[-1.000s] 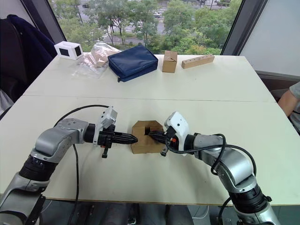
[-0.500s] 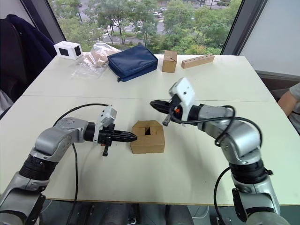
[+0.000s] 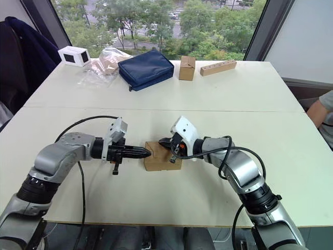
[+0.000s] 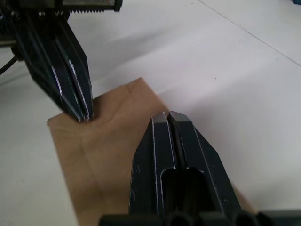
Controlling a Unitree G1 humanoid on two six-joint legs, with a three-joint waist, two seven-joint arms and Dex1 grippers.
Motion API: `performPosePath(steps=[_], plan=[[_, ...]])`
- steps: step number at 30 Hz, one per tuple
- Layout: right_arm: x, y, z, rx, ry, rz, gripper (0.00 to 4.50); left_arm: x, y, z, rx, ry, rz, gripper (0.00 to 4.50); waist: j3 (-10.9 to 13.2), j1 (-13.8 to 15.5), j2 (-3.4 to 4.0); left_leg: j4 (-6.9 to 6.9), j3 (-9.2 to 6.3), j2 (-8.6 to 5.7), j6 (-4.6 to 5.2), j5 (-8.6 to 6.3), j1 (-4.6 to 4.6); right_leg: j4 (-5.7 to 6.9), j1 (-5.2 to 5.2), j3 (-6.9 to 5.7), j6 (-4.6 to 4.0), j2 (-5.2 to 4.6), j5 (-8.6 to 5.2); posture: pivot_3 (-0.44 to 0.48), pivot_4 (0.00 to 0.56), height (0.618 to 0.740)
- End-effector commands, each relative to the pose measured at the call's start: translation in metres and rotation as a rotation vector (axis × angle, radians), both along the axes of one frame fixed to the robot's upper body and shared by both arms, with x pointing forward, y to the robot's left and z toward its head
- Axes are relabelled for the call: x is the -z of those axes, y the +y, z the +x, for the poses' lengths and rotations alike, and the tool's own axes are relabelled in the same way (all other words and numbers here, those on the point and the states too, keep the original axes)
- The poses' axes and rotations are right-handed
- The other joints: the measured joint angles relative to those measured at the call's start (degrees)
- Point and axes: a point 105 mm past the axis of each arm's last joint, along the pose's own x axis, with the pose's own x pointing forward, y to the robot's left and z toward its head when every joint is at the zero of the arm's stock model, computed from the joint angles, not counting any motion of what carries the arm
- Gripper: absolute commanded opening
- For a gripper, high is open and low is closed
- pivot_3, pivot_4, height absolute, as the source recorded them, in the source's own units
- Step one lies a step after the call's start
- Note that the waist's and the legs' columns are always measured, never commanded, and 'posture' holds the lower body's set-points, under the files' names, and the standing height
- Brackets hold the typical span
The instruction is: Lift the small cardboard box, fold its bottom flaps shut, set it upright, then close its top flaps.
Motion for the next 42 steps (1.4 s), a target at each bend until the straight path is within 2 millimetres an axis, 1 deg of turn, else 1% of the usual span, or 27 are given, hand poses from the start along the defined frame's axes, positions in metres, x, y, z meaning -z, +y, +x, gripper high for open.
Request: performPosePath(steps=[1, 5, 9, 14, 17, 22, 30, 34, 37, 42], plan=[[0.008, 0.000, -0.005, -0.003, -0.007, -0.034, 0.01, -0.021, 0.008, -0.001, 0.014, -0.045, -0.030, 0.00, 0.00, -0.01, 0.01, 0.00, 0.00, -0.01, 0.00, 0.00, 0.00, 0.01, -0.01, 0.00, 0.00, 0.00, 0.00, 0.000, 0.150, 0.740], [0.004, -0.001, -0.011, -0.008, -0.003, -0.017, 0.01, -0.029, 0.003, 0.013, -0.014, -0.067, -0.061, 0.00, 0.00, 0.44, 0.00, 0.00, 0.00, -0.02, 0.00, 0.00, 0.00, -0.02, 0.03, -0.02, 0.00, -0.02, 0.00, 0.000, 0.150, 0.740], [-0.002, -0.001, -0.024, -0.045, 0.001, -0.011, 0.01, -0.027, -0.018, 0.029, -0.001, -0.093, -0.076, 0.00, 0.00, 0.67, 0.00, 0.00, 0.00, -0.08, 0.01, 0.00, 0.00, -0.07, 0.07, -0.03, 0.00, -0.04, 0.00, 0.000, 0.150, 0.740], [-0.006, -0.003, -0.037, -0.057, 0.026, -0.005, 0.01, -0.019, -0.042, 0.034, 0.058, -0.086, -0.091, 0.00, 0.00, 0.39, -0.02, 0.00, 0.00, -0.09, 0.01, -0.01, -0.01, -0.09, 0.07, -0.03, 0.02, -0.03, 0.00, 0.000, 0.150, 0.740], [-0.004, -0.004, -0.041, -0.053, 0.052, -0.008, 0.01, -0.013, -0.051, 0.038, 0.074, -0.088, -0.084, 0.00, 0.01, 0.41, -0.02, 0.00, 0.01, -0.05, 0.01, -0.01, 0.00, -0.08, 0.04, -0.03, 0.02, 0.02, 0.00, 0.000, 0.150, 0.740], [-0.001, -0.007, -0.041, -0.035, 0.066, -0.023, 0.01, -0.010, -0.055, 0.040, 0.095, -0.099, -0.072, 0.00, 0.01, 0.42, -0.02, 0.00, -0.01, -0.02, 0.02, -0.01, 0.00, -0.08, 0.04, -0.02, 0.01, 0.06, 0.00, 0.000, 0.150, 0.740], [0.001, -0.009, -0.035, -0.016, 0.066, -0.032, 0.01, -0.013, -0.055, 0.040, 0.096, -0.100, -0.083, 0.00, 0.01, 0.50, -0.02, 0.00, -0.01, -0.03, 0.02, -0.01, -0.01, -0.09, 0.05, -0.02, 0.01, 0.02, 0.00, 0.000, 0.150, 0.740], [0.004, -0.012, -0.025, 0.027, 0.038, -0.055, 0.01, -0.015, -0.055, 0.040, 0.088, -0.096, -0.092, 0.00, 0.01, 0.49, -0.02, 0.00, -0.02, -0.03, 0.02, -0.01, -0.01, -0.09, 0.05, -0.02, 0.01, 0.02, 0.00, 0.000, 0.150, 0.740], [0.001, -0.012, -0.019, 0.037, 0.024, -0.041, 0.01, -0.014, -0.054, 0.039, 0.084, -0.098, -0.089, 0.00, 0.01, 0.50, -0.02, 0.00, -0.02, -0.03, 0.02, -0.01, 0.00, -0.09, 0.05, -0.02, 0.01, 0.02, 0.00, 0.000, 0.150, 0.740], [0.001, -0.012, -0.015, 0.034, 0.027, -0.036, 0.01, -0.014, -0.052, 0.039, 0.077, -0.101, -0.086, 0.00, 0.01, 0.46, -0.02, 0.00, -0.02, -0.03, 0.02, -0.01, -0.01, -0.08, 0.05, -0.03, 0.01, 0.02, 0.00, 0.000, 0.150, 0.740]])
